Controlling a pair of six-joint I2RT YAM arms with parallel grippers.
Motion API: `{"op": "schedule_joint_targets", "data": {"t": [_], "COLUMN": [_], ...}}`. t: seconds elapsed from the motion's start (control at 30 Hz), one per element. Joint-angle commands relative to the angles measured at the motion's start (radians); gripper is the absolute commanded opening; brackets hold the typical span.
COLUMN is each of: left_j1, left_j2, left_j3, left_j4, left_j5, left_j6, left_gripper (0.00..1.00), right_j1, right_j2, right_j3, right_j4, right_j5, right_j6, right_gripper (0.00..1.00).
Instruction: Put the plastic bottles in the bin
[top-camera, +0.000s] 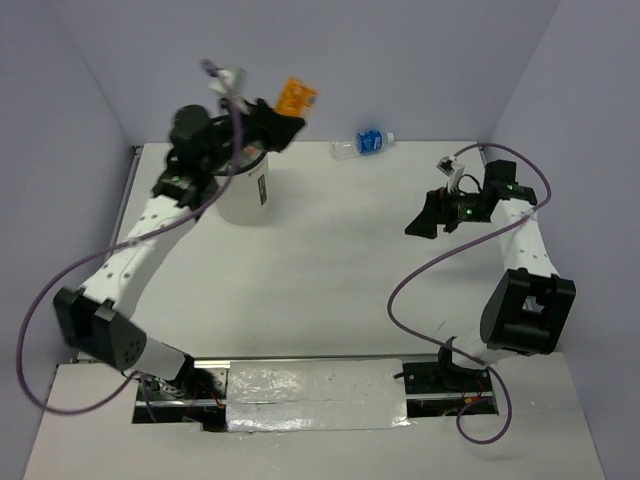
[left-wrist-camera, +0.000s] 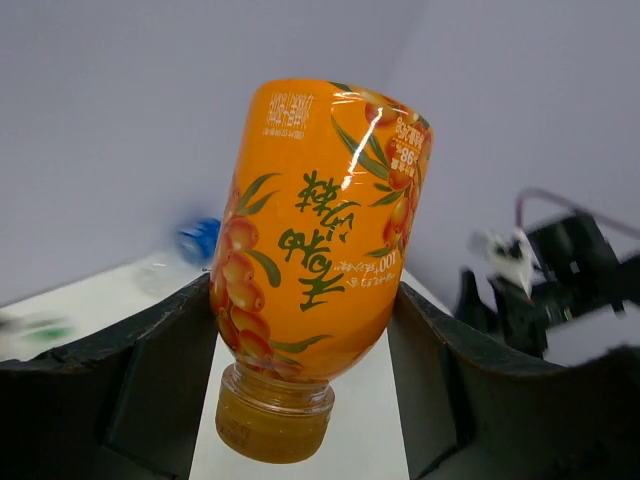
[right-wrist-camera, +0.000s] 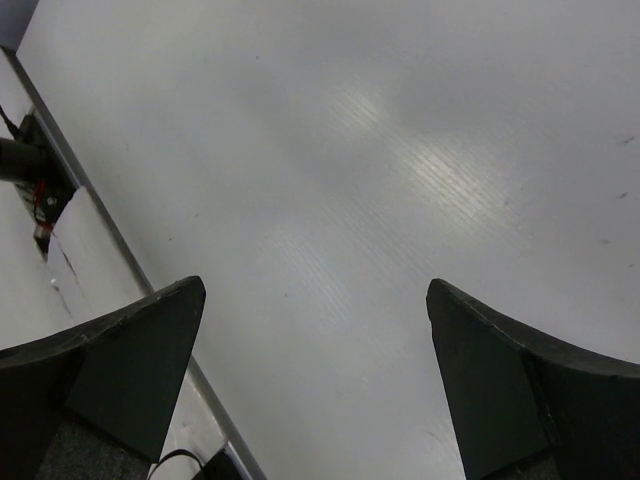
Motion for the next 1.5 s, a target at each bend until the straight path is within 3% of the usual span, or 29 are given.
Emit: {"op": "schedule_joint_targets", "data": {"t": [0.0,0.2,0.43,0.6,0.8,0.93,1.2,1.3,1.47], "left_j1": [0.226,0.473,0.543,0.541,0.543,0.541,0.543,0.543,0.550], "left_j2": [-0.100,-0.179,-0.060,-0.006,0.008,0.013,0.010,-0.013,-0.131], "left_j3": [-0.123,-0.235,-0.197,-0.146,-0.112,-0.105,-0.036,0.006,-0.031], "left_j4": [-0.024,-0.081,-0.161,-0.187,-0.191,-0.202,-0.247,-0.286,-0.342], "left_j5": [0.070,0.111,0.059,0.044,0.034,0.038,0.031,0.007,-0.048], "left_j6": [-0.218,-0.259,-0.191,-0.187,-0.187,-0.187,-0.179,-0.151,-0.116], "left_gripper": [0.21,0.23,0.33,0.59,0.76,0.99,0.99,0.99,0.99], "right_j1": [0.071,0.203,0.294,0.313,0.339,0.348,0.368,0.374,0.395], "right_j2": [-0.030,-0.009,0.037,0.072,0.140,0.183,0.370,0.450,0.572], "right_j3": [0.008,0.054,0.133,0.176,0.215,0.250,0.492,0.589,0.698], "right_j4": [0.060,0.105,0.141,0.175,0.186,0.201,0.241,0.295,0.434], "right_j5": [0.032,0.098,0.182,0.239,0.251,0.253,0.286,0.364,0.626], "right_j6": [0.049,0.115,0.184,0.242,0.271,0.313,0.544,0.726,1.022], "right_gripper": [1.00,1.00,1.00,1.00,1.00,1.00,1.00,1.00,1.00]}}
